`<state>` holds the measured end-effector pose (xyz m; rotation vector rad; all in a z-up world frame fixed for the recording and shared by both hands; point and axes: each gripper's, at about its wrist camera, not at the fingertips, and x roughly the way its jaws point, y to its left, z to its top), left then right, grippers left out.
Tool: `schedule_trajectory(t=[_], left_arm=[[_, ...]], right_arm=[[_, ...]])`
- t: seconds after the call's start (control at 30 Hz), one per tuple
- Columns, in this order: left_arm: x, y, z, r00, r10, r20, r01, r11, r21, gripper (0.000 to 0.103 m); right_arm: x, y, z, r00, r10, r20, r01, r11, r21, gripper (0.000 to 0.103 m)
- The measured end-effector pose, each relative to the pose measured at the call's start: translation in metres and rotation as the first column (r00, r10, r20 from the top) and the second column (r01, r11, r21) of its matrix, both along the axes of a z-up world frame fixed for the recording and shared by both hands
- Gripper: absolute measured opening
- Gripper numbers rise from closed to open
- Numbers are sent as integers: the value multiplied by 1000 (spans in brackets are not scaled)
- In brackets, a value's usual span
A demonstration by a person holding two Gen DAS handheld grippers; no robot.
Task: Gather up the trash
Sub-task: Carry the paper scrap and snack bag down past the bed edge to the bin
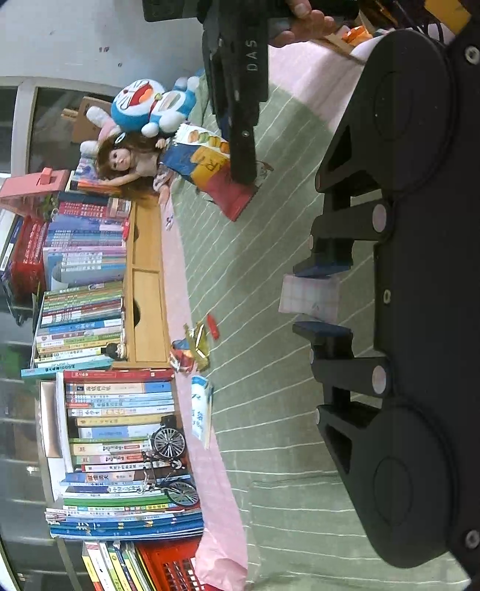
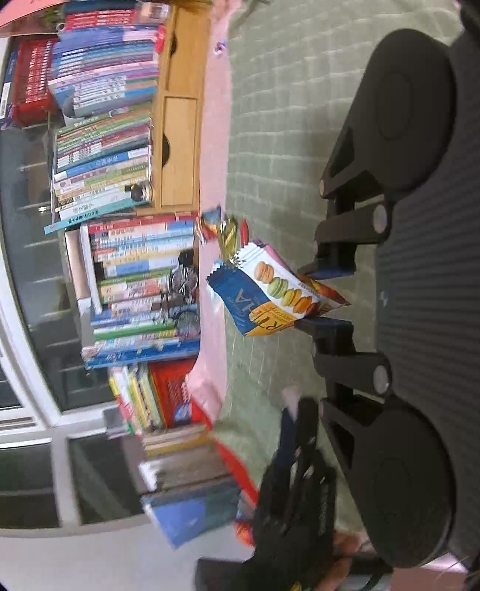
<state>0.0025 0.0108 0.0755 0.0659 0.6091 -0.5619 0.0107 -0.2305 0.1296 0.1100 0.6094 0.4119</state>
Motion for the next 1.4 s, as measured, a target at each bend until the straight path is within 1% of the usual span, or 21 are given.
schedule_trajectory(t=[0.1,0.17,0.23,0.33,0.53,0.67,0.77,0.87,0.93,1.0,1.07,1.17,1.3,1.4], left_arm=[[-18,3,-1,1000,1,-8,-1,1000,-20,25],[-31,7,-2,1000,3,-9,-4,999,-38,25],[-43,9,-2,1000,0,-8,0,999,-39,25],[-61,13,-1,1000,-4,-2,4,999,-49,25],[-93,21,-2,1000,-6,-17,5,997,-78,24],[-117,23,-8,999,-22,-26,20,997,-74,24],[-134,26,-10,1000,-20,-23,18,997,-76,24],[-146,26,-13,1000,-21,-9,20,998,-53,25],[-149,26,-17,1000,-3,-7,3,999,-46,25],[-151,25,-24,1000,8,-12,-8,999,-46,29],[-152,22,-32,1000,8,-15,-8,999,-34,39],[-147,16,-41,1000,7,-26,-7,1000,-20,40],[-131,14,-49,998,35,-57,-39,998,-59,40],[-121,14,-55,997,49,-65,-53,997,-63,37]], right_arm=[[-18,6,4,1000,1,22,0,999,-49,25],[-29,9,5,1000,21,18,-20,999,-40,25],[-41,11,7,999,36,18,-35,999,-30,25],[-59,14,6,999,42,19,-41,998,-50,25],[-94,14,1,999,46,1,-46,999,-6,25],[-120,18,-5,998,66,-10,-66,998,23,25],[-136,24,-8,997,80,-13,-80,996,25,25],[-150,26,-8,995,97,-5,-97,995,36,25],[-155,26,-8,996,91,0,-91,995,33,25],[-158,26,-10,996,88,0,-88,995,36,25],[-160,23,-12,996,85,-8,-84,995,51,25],[-161,19,-16,998,65,-20,-64,996,56,25],[-162,13,-20,999,41,-30,-39,997,71,25],[-163,12,-21,999,39,-34,-36,997,68,25]])
